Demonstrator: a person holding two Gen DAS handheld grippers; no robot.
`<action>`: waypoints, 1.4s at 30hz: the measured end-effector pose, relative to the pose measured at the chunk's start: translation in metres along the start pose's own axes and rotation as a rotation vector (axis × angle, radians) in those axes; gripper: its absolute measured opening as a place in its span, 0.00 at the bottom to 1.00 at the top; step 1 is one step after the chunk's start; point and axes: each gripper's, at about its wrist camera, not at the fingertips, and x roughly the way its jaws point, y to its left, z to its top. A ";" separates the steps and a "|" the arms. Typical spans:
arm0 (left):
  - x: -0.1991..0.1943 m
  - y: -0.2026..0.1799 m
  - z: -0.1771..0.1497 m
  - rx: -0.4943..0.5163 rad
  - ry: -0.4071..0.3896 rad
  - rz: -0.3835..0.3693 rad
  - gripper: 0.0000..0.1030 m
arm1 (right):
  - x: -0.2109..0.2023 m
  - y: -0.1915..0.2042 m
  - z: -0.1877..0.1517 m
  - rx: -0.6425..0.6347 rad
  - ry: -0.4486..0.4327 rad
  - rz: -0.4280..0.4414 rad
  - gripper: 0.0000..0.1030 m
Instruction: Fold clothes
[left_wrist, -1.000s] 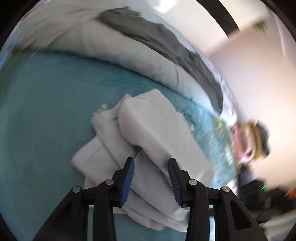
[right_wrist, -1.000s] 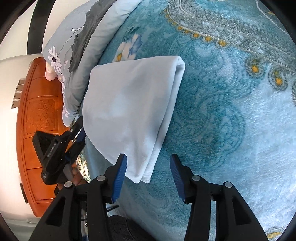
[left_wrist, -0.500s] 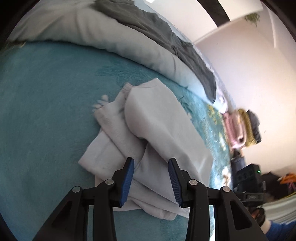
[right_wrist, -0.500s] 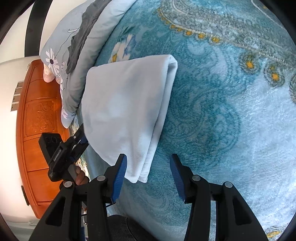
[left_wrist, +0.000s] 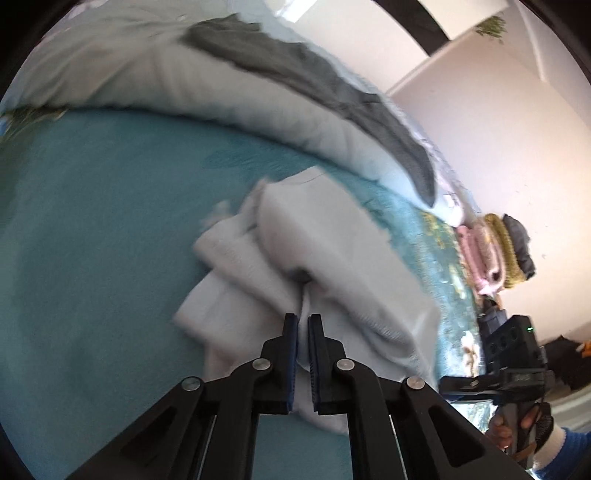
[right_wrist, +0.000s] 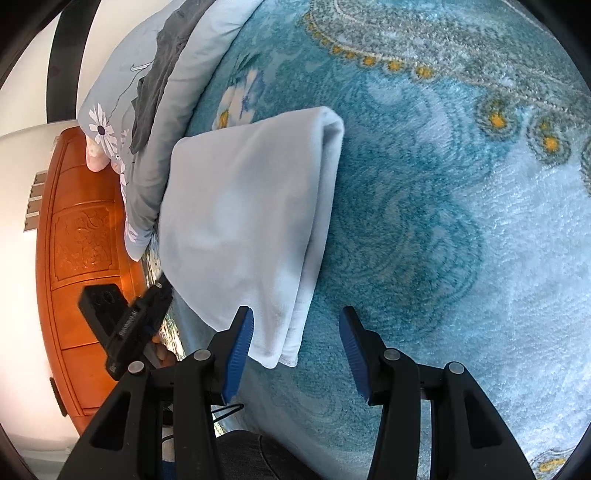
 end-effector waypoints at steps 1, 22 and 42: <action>0.001 0.005 -0.004 -0.020 0.010 0.009 0.06 | 0.000 0.000 0.000 -0.005 -0.004 0.003 0.48; -0.075 0.069 -0.055 -0.511 -0.266 -0.264 0.30 | 0.001 -0.010 -0.009 0.101 -0.269 0.123 0.50; 0.019 0.090 0.000 -0.861 -0.075 -0.421 0.85 | 0.009 -0.013 -0.003 0.119 -0.211 0.137 0.16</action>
